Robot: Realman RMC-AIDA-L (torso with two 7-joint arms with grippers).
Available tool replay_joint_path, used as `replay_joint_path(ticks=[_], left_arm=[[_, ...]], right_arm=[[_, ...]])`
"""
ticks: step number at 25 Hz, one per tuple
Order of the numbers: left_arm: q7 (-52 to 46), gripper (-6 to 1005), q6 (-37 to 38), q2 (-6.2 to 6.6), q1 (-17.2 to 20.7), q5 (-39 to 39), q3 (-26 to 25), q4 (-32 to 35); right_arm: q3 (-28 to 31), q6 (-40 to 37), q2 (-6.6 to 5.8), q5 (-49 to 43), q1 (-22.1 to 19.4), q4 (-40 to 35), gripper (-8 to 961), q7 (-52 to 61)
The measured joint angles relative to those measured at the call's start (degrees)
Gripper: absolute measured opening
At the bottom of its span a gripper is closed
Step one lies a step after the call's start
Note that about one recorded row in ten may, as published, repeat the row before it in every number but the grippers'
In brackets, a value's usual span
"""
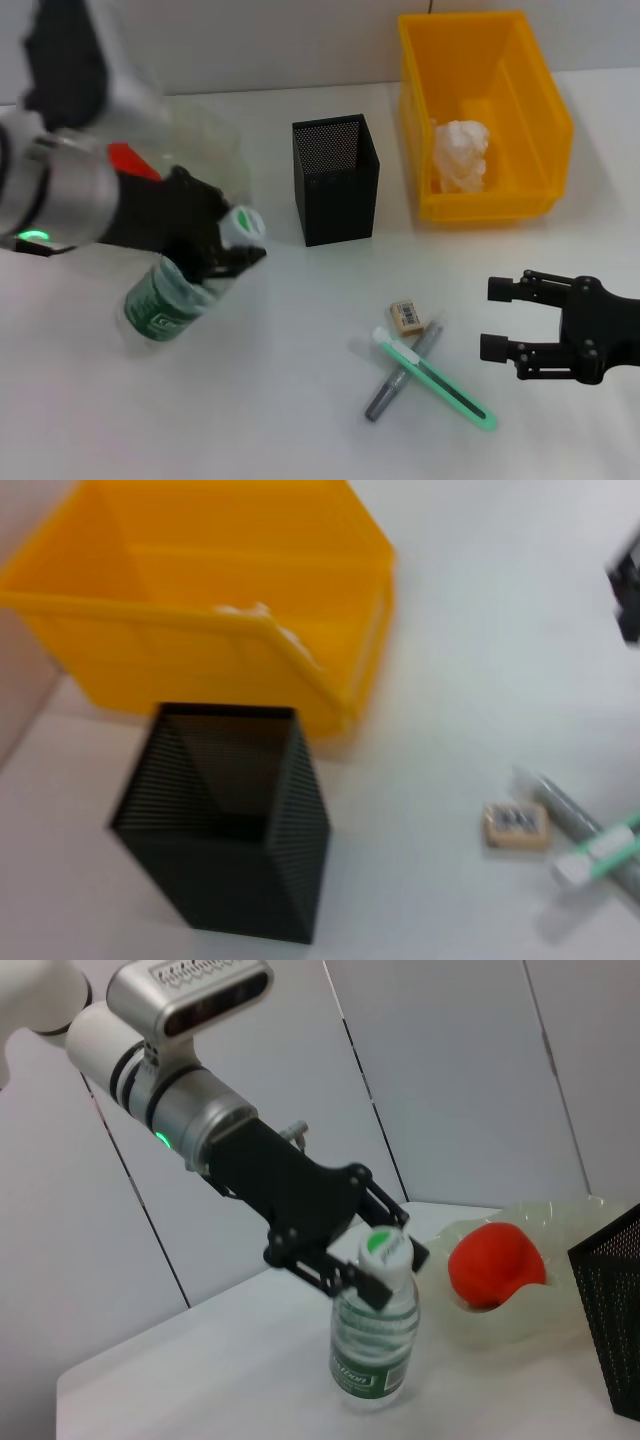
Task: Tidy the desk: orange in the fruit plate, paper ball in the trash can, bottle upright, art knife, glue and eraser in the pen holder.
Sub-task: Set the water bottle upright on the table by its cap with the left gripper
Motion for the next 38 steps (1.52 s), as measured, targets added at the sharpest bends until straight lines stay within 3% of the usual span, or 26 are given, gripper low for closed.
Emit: replay_joint_path(ticks=[6,15,28,38], left_arm=[[0.2,430,0.0,0.02,4.8,-6.6,-6.4,1.4],[1.1,430,-1.0,0.01,10.6,-12.4,-11.2,3.0],[6.0,430,-3.6,-0.03,15.0,-20.4,-13.3,1.4],[11.6,431,-7.0,-0.02,15.6,-26.5,-13.8,-5.6]], right_arm=[[0.0,0.0,-0.04,0.0,0.3,0.0,846,0.0],[0.0,0.0,-0.05,0.0,0.8,0.0,845,0.1],[0.0,0.0,0.06,0.0,1.3,0.0,845,0.1],[0.0,0.1,0.04,0.0,1.5,0.0,845,0.1]])
